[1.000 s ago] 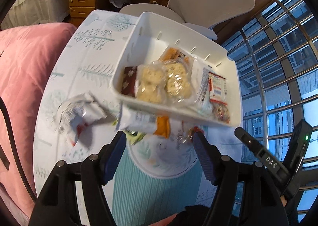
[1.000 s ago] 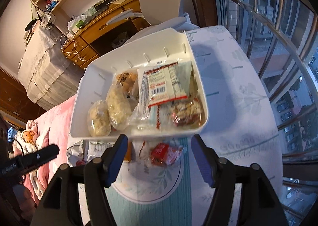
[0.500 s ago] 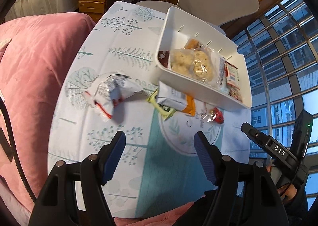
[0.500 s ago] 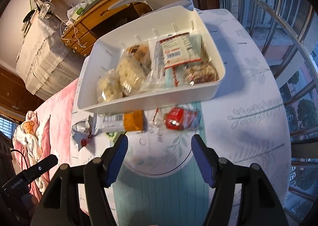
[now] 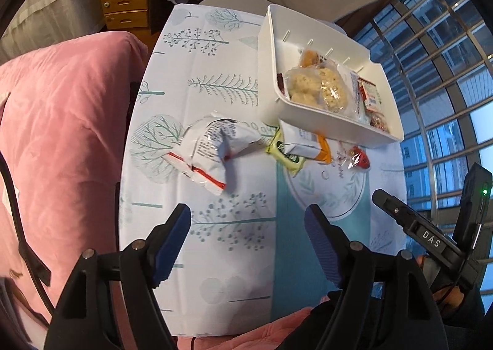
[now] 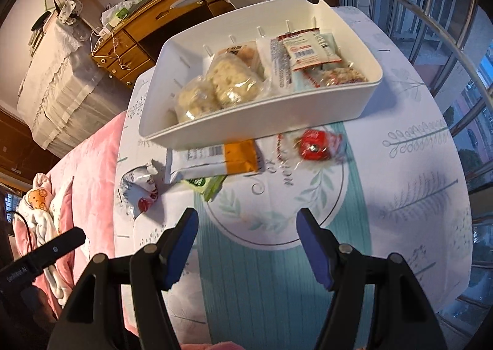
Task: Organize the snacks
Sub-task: 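Move both tools back toward the white chip bag on the table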
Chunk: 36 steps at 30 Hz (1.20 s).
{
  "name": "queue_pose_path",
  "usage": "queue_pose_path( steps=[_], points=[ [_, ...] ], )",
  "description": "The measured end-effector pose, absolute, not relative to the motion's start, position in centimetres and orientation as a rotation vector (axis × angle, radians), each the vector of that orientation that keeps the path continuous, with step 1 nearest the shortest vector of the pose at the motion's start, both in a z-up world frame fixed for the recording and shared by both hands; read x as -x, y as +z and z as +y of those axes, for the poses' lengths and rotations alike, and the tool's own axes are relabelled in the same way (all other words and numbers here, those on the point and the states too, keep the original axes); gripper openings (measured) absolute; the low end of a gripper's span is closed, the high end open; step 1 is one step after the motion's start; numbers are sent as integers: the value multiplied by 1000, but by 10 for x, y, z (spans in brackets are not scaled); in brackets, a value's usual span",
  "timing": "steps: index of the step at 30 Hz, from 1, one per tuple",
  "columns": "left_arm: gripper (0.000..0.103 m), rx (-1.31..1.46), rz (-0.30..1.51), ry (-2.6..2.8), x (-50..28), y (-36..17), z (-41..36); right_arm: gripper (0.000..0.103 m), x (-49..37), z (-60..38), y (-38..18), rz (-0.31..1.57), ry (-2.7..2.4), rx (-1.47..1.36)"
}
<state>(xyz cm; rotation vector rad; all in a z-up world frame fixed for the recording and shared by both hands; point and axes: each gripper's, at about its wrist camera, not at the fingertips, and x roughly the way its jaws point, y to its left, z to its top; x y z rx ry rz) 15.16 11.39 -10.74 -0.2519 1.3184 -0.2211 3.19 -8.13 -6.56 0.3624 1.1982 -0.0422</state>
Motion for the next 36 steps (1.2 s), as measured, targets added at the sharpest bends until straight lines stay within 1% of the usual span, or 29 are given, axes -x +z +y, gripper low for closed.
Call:
queue_pose_path(
  steps=[11,18,23,29,36],
  points=[
    [79,146,1363,-311,-177,-129,130,67,-15,-29,-82,1135,-73,-298],
    [79,144,1378,-324,-196,-143,129,67,-21,-13,-90,1098,-48,-293],
    [79,137,1381,-307,-214,-160,126,73,-33,-6,-106,1060,-54,-280],
    [79,93,1416,-292,-232,-189,121,73,-50,4,-133,1034,-75,-227],
    [79,91,1453,-265,-249,-218,122,74,-66,8,-154,1031,-71,-228]
  ],
)
